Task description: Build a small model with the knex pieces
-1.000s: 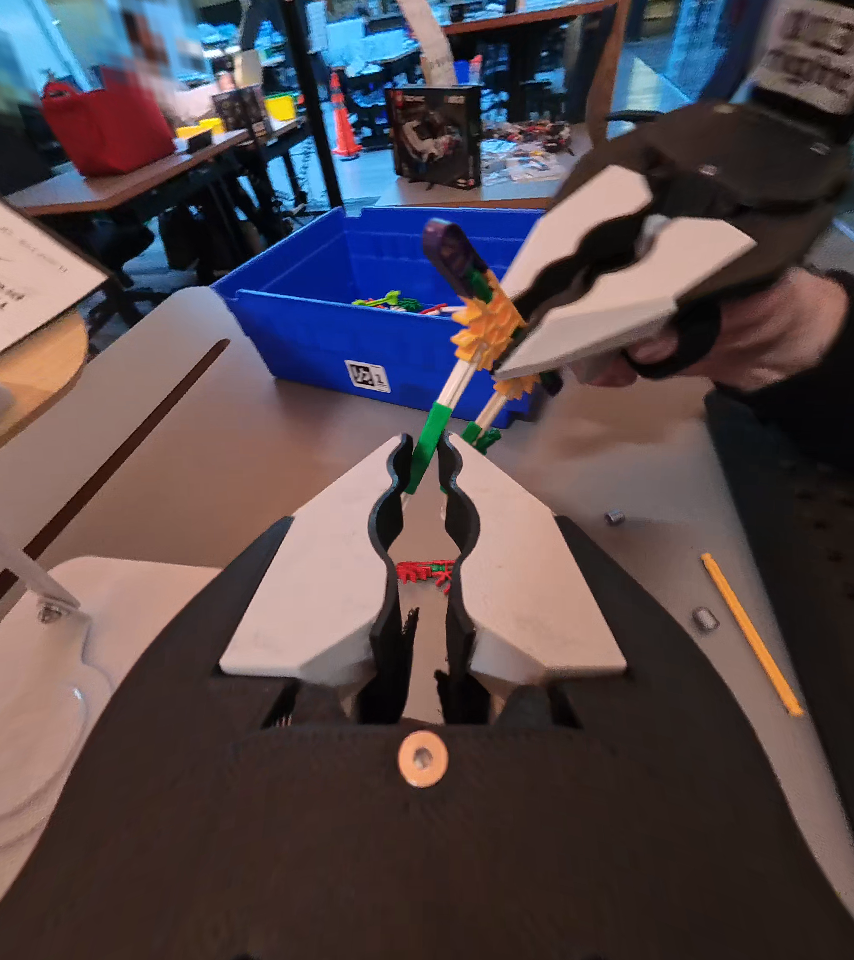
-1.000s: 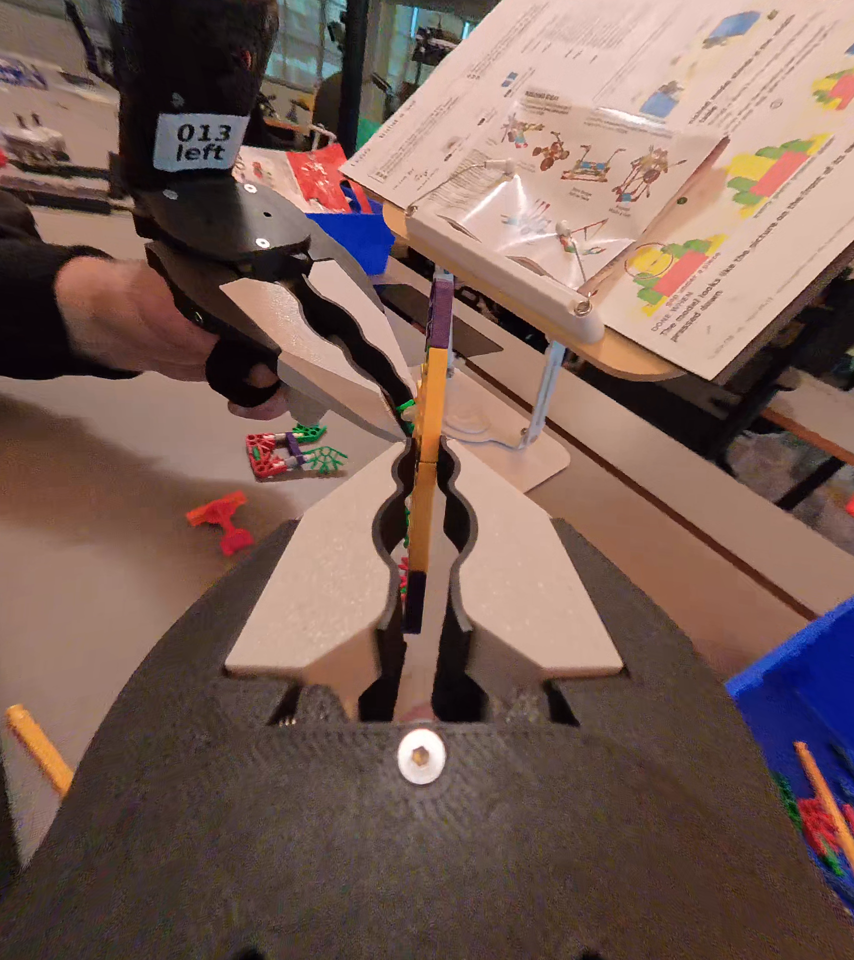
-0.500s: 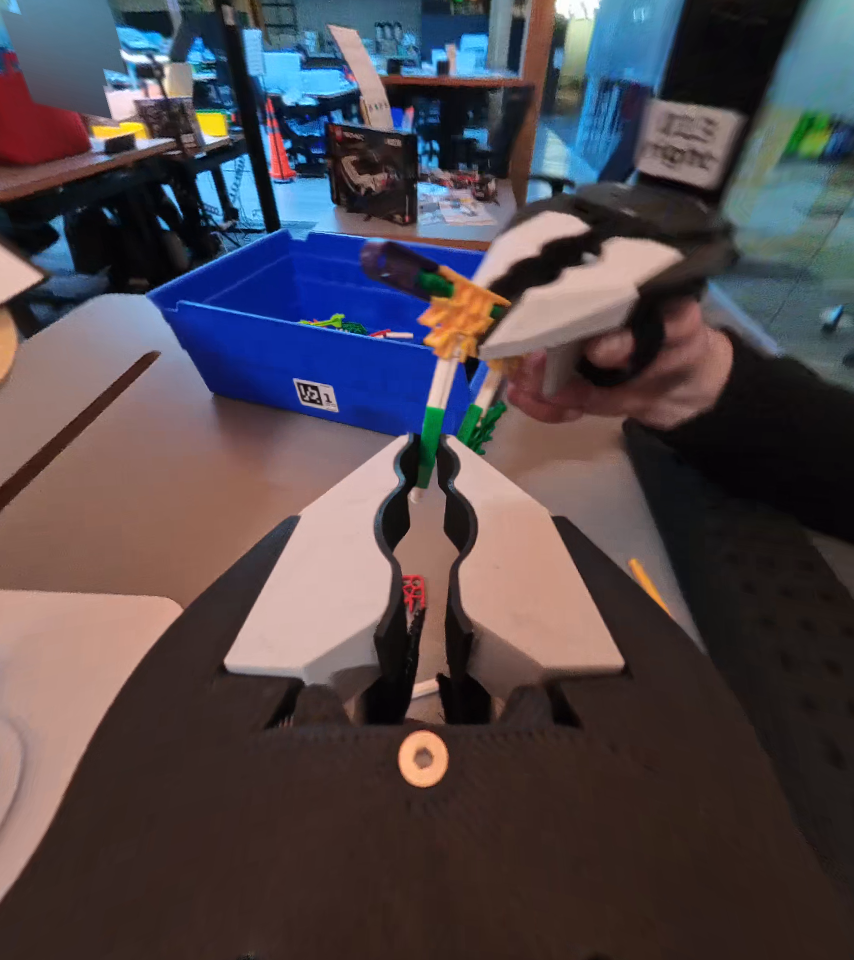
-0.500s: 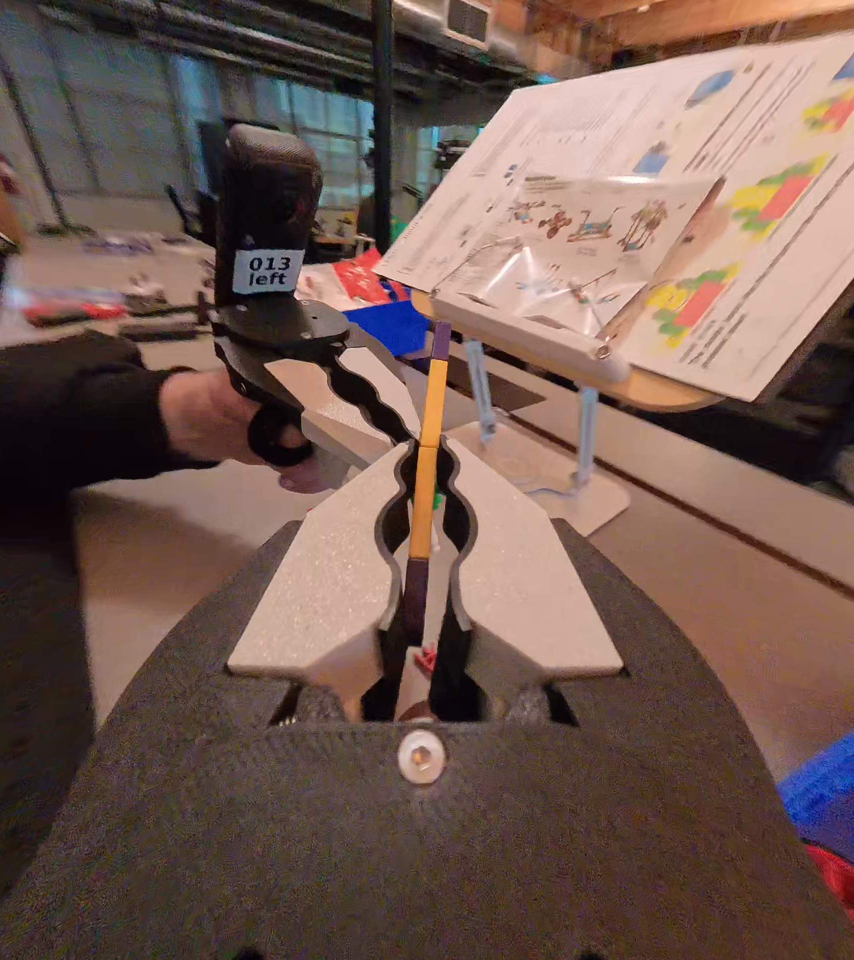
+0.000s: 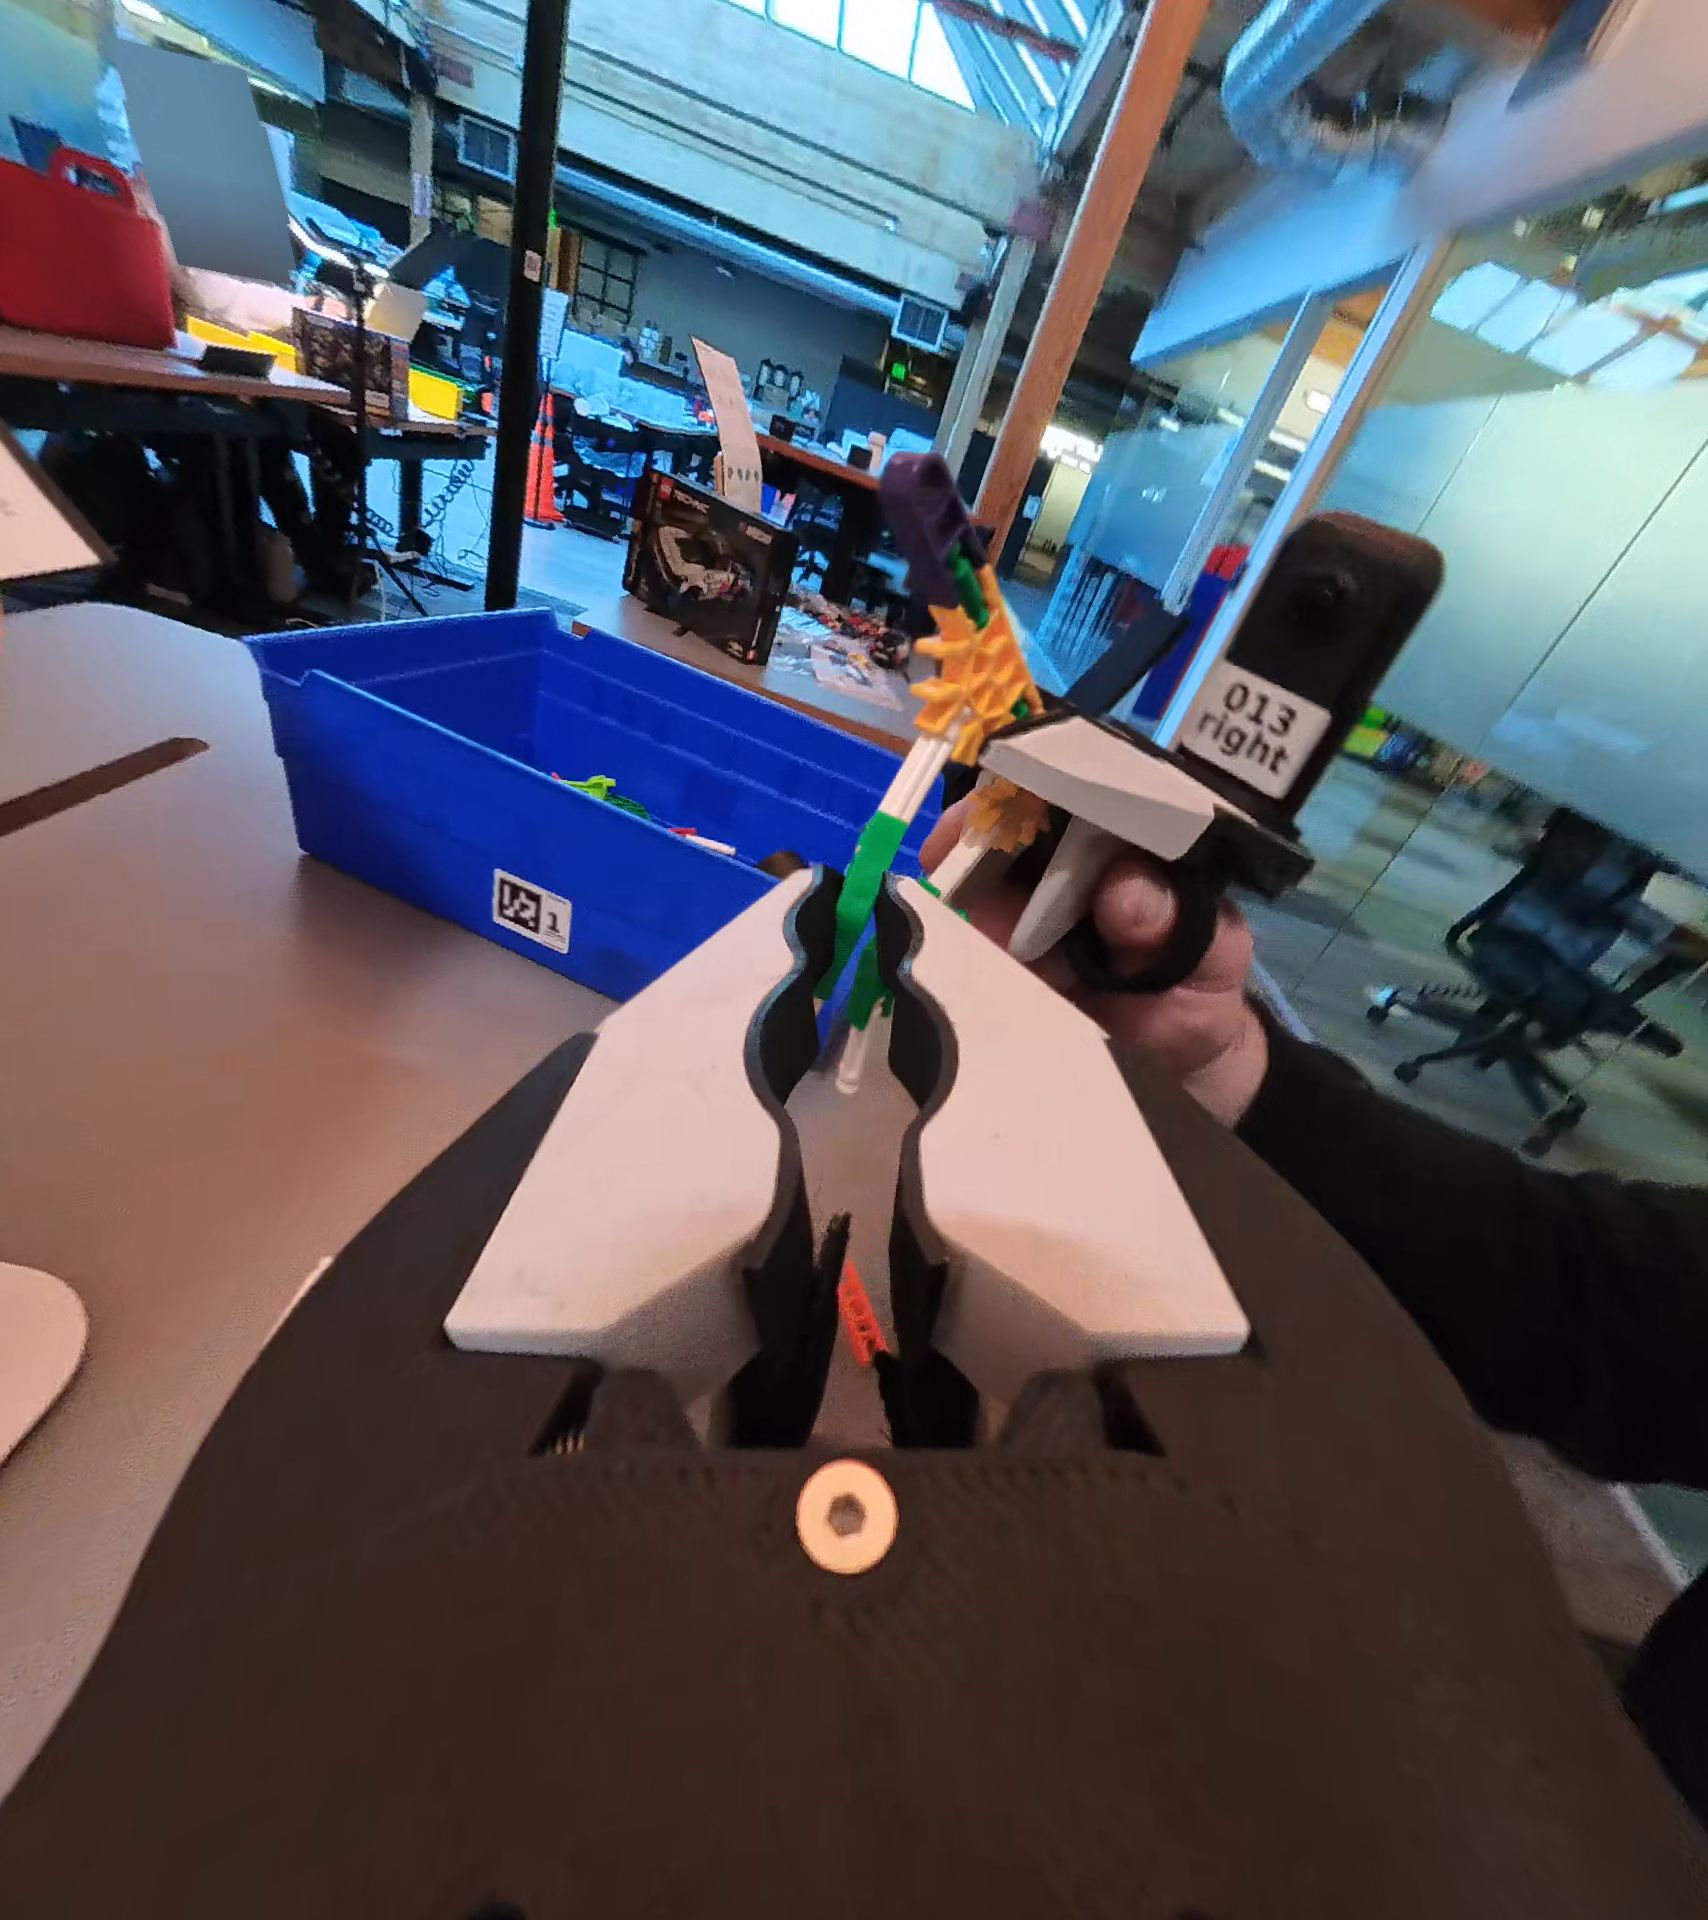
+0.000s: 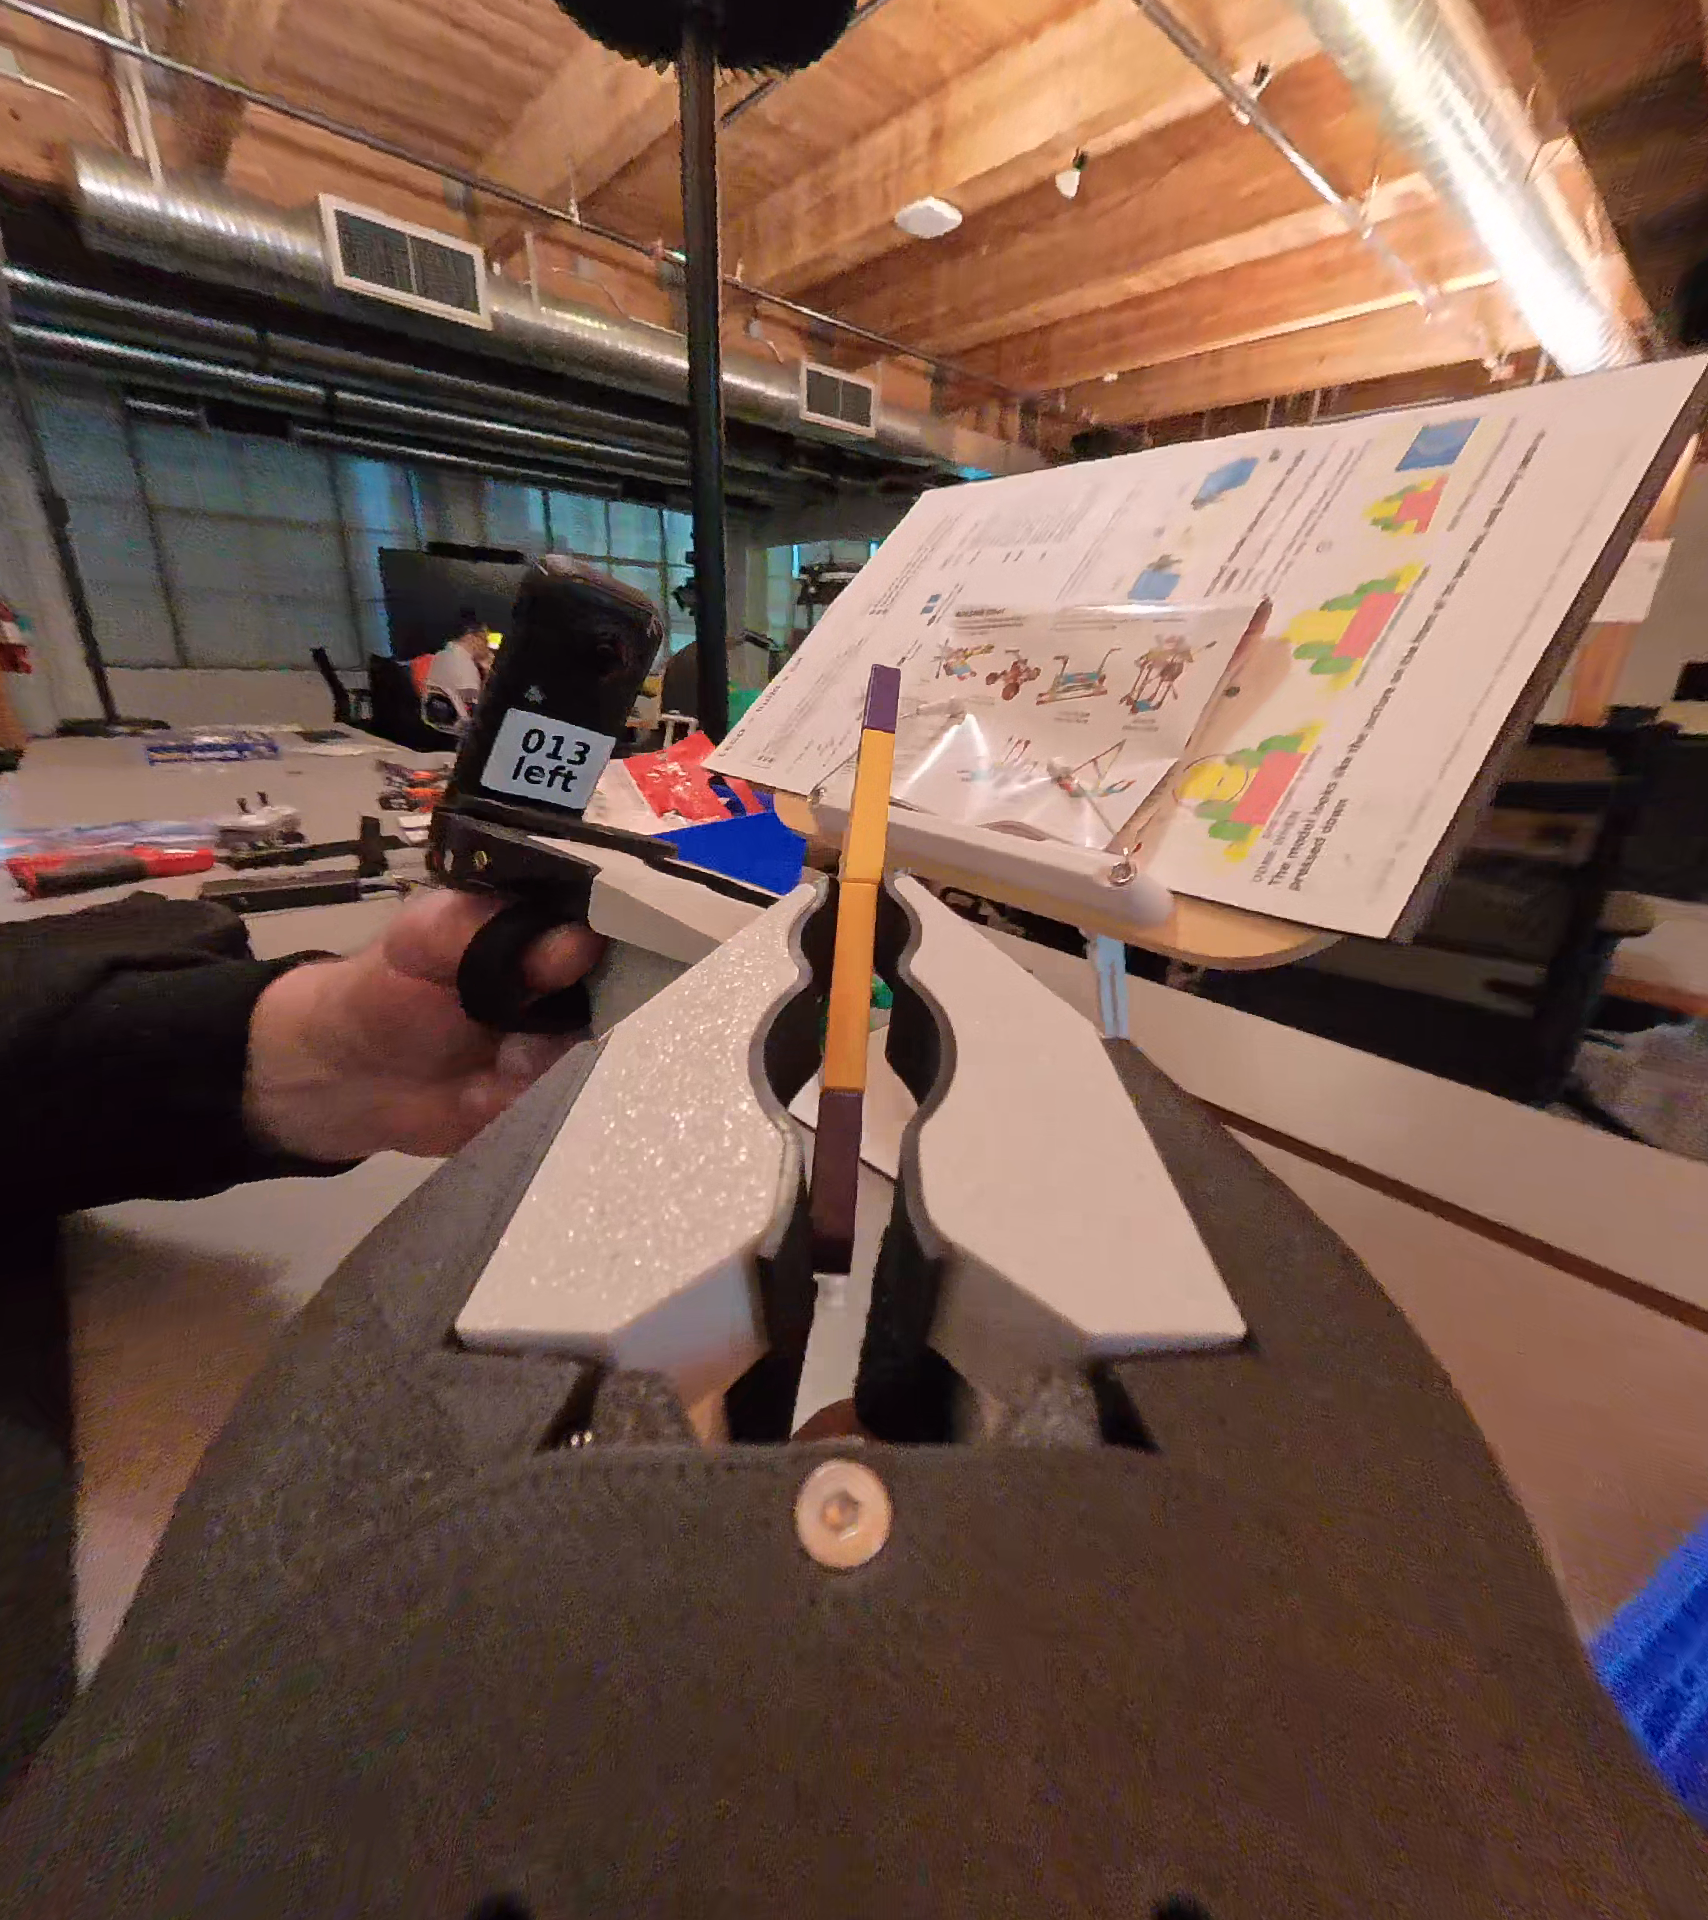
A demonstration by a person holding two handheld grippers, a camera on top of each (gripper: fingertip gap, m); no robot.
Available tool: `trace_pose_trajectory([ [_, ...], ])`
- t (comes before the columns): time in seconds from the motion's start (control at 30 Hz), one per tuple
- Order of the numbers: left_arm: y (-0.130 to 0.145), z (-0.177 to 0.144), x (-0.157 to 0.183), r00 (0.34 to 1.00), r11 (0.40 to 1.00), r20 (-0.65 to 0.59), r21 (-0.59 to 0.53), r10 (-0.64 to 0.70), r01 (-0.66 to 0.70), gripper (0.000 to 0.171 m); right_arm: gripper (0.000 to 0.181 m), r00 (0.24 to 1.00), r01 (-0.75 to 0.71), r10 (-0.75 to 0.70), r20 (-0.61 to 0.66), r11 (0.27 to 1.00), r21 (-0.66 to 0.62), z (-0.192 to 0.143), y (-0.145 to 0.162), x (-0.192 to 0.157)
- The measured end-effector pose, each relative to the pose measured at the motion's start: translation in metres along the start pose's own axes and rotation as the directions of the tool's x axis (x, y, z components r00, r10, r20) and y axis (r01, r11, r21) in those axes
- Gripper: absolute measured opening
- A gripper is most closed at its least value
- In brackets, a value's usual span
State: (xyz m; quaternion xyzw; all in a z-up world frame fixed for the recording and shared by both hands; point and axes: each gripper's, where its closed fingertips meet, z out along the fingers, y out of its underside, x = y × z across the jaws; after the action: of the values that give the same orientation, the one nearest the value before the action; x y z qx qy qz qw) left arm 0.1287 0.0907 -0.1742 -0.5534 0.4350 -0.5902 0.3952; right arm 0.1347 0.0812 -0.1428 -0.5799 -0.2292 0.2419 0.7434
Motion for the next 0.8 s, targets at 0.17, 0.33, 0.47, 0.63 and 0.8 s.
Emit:
trace_pose_trajectory([
  [0.17,-0.001,0.003,-0.002,0.994,0.993,0.017,0.026,-0.111,0.111,0.005,0.005,0.964,0.230,-0.233,-0.126,0.972,-0.037,0.002,-0.002,-0.001],
  [0.33,-0.005,0.004,0.000,0.988,0.987,0.029,0.053,-0.152,0.150,0.006,0.005,0.863,0.447,-0.456,-0.216,0.890,-0.094,0.004,-0.008,-0.008],
  [0.47,-0.006,0.004,-0.001,0.992,0.992,0.055,0.069,-0.111,0.107,0.006,0.004,0.849,0.470,-0.481,-0.220,0.877,-0.101,0.006,-0.009,-0.013],
  [0.63,-0.011,0.004,0.008,0.939,0.944,0.134,0.054,0.317,-0.327,0.008,0.004,0.998,0.052,-0.049,-0.032,0.996,0.077,-0.003,-0.019,-0.009],
  [0.8,0.006,0.013,0.003,0.879,0.894,0.170,-0.027,0.446,-0.448,0.025,0.004,0.992,-0.108,0.100,0.083,0.989,0.104,-0.005,-0.021,-0.011],
])
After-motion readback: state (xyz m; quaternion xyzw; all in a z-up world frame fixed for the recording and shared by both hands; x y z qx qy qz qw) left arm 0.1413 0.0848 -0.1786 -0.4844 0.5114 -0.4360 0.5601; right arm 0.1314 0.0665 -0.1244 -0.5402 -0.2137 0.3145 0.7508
